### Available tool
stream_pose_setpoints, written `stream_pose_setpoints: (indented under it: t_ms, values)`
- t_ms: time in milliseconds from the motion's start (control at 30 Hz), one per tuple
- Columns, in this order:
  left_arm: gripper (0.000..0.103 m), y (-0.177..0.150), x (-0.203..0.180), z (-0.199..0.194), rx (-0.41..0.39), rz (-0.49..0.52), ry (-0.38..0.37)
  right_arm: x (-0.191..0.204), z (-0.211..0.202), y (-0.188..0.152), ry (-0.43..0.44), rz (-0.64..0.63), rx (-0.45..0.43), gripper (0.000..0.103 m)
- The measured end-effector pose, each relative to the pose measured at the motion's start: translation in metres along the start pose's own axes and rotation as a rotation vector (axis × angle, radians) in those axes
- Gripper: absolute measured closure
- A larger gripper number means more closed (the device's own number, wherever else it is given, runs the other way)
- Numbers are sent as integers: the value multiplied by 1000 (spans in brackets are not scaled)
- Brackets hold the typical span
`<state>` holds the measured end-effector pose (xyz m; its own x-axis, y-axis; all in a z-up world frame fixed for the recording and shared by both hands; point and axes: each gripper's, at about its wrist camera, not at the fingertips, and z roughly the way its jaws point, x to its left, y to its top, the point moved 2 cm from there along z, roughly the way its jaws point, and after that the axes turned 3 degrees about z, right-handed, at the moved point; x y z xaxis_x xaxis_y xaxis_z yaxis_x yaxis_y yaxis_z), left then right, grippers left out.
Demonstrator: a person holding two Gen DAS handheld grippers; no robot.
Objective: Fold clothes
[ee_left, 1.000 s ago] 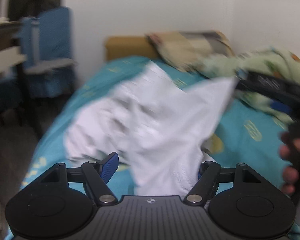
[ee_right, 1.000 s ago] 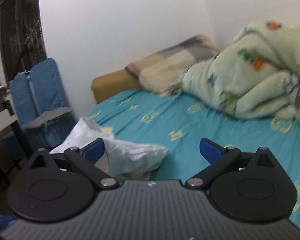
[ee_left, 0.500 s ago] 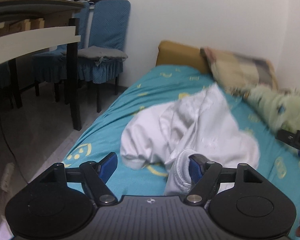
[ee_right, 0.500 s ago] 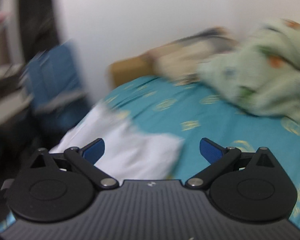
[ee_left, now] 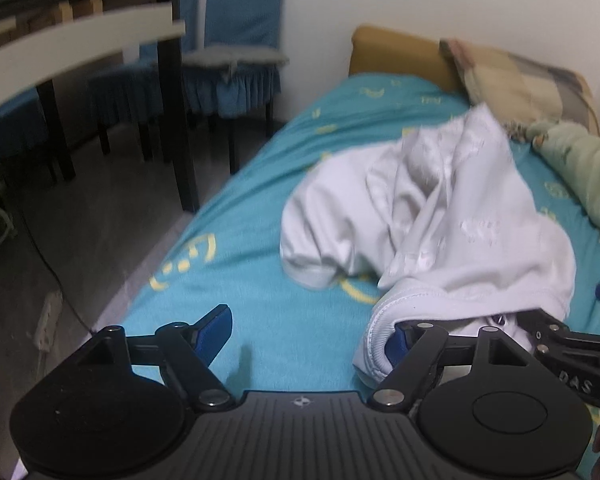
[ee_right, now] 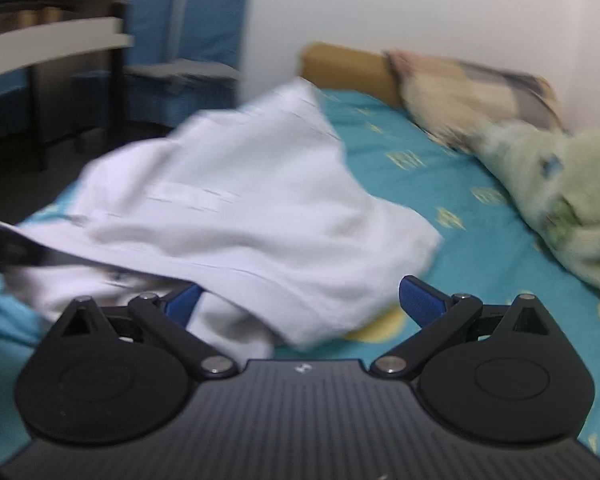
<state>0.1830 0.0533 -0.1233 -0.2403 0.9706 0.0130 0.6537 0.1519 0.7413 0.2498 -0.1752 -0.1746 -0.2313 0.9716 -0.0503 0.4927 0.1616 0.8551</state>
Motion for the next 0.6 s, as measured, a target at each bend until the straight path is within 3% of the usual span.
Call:
stream_pose_setpoints:
  t_ms: [100,233,333,500,600]
  values:
    - [22,4,-5,-7,-43,10,-15,-28,-2,5,-32,166,-66,0]
    - [19,4,-11,-12,-67,28,-31,-64,-15,14,-156,352,-208,0]
    - [16,4,-12,-16,-79,21,-64,-89,-15,10,-205,444,-222,0]
    - [15,3,-23,-23,-113,71,-91,-99,7,-1,-261,418,-142,0]
    - [15,2,-26,-20,-113,86,-88,-93,-2,4,-302,383,-186,0]
